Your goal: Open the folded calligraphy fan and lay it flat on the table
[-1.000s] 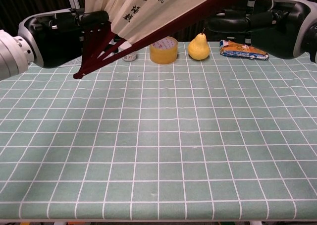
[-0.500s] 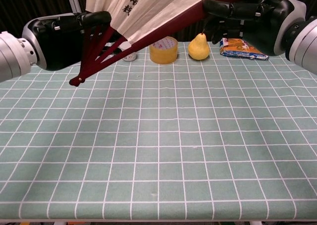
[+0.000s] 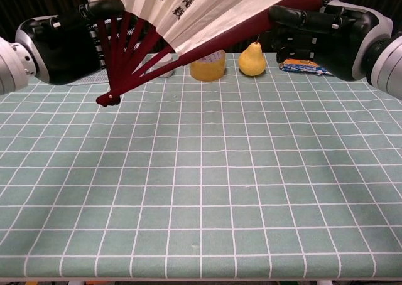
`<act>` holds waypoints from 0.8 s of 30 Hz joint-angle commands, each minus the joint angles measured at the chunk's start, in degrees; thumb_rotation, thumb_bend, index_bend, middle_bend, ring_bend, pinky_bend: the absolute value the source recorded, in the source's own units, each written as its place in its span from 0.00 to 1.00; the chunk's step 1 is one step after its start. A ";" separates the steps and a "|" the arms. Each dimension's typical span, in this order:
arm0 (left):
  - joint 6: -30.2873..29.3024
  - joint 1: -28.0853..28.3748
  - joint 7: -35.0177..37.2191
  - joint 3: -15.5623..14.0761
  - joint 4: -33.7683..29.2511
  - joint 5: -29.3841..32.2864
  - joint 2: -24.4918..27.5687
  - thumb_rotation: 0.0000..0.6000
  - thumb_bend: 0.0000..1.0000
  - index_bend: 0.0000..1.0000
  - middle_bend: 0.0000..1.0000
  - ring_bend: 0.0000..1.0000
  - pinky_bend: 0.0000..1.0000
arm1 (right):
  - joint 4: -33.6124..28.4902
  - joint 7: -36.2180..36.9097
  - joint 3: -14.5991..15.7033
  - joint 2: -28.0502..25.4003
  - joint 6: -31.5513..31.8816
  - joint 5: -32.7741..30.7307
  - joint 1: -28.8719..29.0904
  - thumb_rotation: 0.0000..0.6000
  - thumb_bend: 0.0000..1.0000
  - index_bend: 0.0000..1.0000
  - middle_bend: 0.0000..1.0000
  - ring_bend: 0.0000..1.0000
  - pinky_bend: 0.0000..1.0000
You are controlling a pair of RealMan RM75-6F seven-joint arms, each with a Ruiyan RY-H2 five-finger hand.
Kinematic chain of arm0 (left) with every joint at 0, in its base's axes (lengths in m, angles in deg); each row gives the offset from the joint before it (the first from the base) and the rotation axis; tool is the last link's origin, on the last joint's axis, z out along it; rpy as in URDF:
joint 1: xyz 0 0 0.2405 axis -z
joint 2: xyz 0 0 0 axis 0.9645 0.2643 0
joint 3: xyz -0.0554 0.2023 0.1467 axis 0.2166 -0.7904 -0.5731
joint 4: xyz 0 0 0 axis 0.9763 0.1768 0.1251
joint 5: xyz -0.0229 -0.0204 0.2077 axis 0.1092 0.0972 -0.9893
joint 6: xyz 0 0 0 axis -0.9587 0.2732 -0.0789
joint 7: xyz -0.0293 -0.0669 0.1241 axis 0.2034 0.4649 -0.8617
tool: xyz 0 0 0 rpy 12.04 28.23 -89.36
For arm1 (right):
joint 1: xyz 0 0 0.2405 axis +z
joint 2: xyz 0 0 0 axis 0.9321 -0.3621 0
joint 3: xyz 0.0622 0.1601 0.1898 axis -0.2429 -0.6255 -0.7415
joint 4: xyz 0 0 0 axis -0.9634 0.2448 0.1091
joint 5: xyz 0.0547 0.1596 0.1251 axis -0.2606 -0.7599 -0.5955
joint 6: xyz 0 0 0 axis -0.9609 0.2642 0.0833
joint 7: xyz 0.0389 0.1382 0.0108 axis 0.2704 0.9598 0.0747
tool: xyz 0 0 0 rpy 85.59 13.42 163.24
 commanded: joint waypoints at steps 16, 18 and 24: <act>1.13 -3.77 -6.47 6.28 -4.54 18.87 1.06 1.00 0.41 0.58 0.51 0.40 0.46 | -3.71 9.39 -1.74 -3.33 -5.76 -6.24 -6.45 1.00 0.45 0.96 0.72 0.58 0.62; 0.49 -3.84 -10.08 6.72 -4.77 21.26 0.72 1.00 0.41 0.58 0.51 0.40 0.46 | -4.47 9.49 -1.93 -3.67 -6.55 -8.24 -6.81 1.00 0.45 0.96 0.72 0.58 0.62; -1.12 -4.34 -18.52 7.80 -5.21 26.41 -0.23 1.00 0.41 0.55 0.50 0.40 0.46 | -4.67 7.43 -2.01 -3.71 -7.70 -13.55 -6.98 1.00 0.45 0.96 0.72 0.58 0.62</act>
